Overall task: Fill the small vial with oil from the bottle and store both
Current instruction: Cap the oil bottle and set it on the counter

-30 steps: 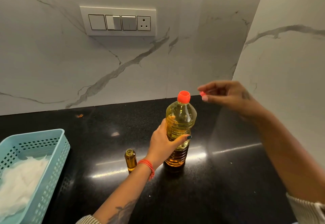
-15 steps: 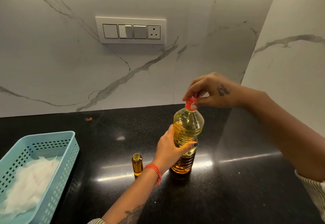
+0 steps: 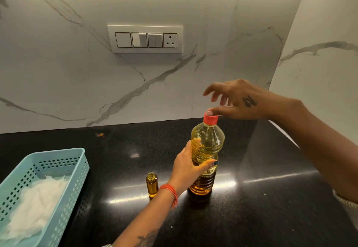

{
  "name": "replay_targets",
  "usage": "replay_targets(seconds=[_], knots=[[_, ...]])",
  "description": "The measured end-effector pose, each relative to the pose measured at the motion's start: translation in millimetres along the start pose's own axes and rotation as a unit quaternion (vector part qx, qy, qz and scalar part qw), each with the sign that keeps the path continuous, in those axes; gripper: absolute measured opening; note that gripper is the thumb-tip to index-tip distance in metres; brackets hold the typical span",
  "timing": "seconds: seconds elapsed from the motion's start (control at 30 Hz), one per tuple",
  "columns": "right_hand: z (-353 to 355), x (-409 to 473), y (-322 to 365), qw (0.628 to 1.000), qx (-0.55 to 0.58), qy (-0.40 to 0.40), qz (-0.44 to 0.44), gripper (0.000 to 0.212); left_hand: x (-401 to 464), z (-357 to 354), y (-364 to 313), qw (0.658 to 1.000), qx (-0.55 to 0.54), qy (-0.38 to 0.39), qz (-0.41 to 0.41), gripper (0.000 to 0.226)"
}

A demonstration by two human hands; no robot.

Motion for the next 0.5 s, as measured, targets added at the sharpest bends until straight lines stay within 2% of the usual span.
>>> replay_targets(seconds=[0.1, 0.2, 0.33, 0.5], knots=[[-9, 0, 3, 0.998, -0.02, 0.057, 0.031, 0.041, 0, -1, 0, 1.0, 0.0, 0.001, 0.001, 0.057], [-27, 1, 6, 0.998, -0.032, 0.048, 0.026, 0.028, 0, -1, 0, 1.0, -0.001, -0.005, 0.0, 0.059], [-32, -4, 11, 0.999, -0.05, 0.002, -0.019, 0.033, 0, -2, 0, 1.0, 0.001, -0.008, 0.001, 0.06], [-28, -6, 17, 0.984, -0.146, -0.094, 0.04, 0.045, -2, -2, 1, 1.0, 0.002, -0.008, 0.006, 0.059]])
Point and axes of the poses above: each hand's wrist, its own x-axis towards the middle knuckle, its own z-axis out of the back of the hand, y = z × x, the point moved 5 cm from there along x, towards the middle knuckle, and after that the axes turned 12 degrees about -x, right-handed, at the moved point
